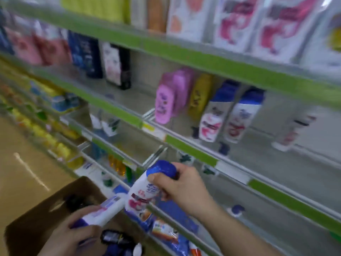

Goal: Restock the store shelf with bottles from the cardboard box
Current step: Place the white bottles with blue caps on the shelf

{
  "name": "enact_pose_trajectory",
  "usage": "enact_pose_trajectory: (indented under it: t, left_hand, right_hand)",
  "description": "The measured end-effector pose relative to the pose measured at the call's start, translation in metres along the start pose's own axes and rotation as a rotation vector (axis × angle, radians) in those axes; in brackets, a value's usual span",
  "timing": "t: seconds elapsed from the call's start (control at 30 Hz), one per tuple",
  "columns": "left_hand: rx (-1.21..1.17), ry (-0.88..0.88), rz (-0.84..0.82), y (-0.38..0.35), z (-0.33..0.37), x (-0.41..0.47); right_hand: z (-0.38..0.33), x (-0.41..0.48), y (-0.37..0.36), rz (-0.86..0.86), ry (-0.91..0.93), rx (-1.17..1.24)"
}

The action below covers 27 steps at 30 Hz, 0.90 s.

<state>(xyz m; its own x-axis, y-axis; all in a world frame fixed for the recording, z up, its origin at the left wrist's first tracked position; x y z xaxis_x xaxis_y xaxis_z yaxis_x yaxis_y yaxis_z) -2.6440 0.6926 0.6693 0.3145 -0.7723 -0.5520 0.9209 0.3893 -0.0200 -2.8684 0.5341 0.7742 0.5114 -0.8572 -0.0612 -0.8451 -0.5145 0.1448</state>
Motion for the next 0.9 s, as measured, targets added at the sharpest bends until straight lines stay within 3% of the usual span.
enact_pose_trajectory:
  t: [0.23,0.6,0.7,0.9]
  left_hand:
    - [-0.159,0.005,-0.117,-0.118,0.051,-0.07]
    - [0.277,-0.389,0.178,-0.174,0.14,-0.119]
    - [0.4,-0.454,0.203,-0.184,0.172,-0.119]
    - [0.627,-0.422,0.124,-0.21,0.233,-0.104]
  right_hand:
    - [-0.053,-0.073,0.121,0.222,0.127,-0.092]
    - [-0.106,-0.064,0.221,0.553,0.186,-0.261]
    - [-0.113,-0.043,0.218,0.558,0.167,-0.342]
    - [-0.115,0.002,0.204,0.449,0.006,-0.522]
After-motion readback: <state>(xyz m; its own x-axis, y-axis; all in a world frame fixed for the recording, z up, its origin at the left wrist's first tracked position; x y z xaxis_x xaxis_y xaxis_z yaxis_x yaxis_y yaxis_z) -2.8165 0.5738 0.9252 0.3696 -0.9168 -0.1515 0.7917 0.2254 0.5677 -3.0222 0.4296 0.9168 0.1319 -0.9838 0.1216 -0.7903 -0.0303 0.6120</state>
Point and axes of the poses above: each hand's wrist, its own x-axis towards the middle knuckle, its own y-axis out of the back of the hand, z = x × y, the point moved 5 cm from there along x, towards the middle knuckle, and after that the axes turned 5 degrees about y, right-handed, at the moved point
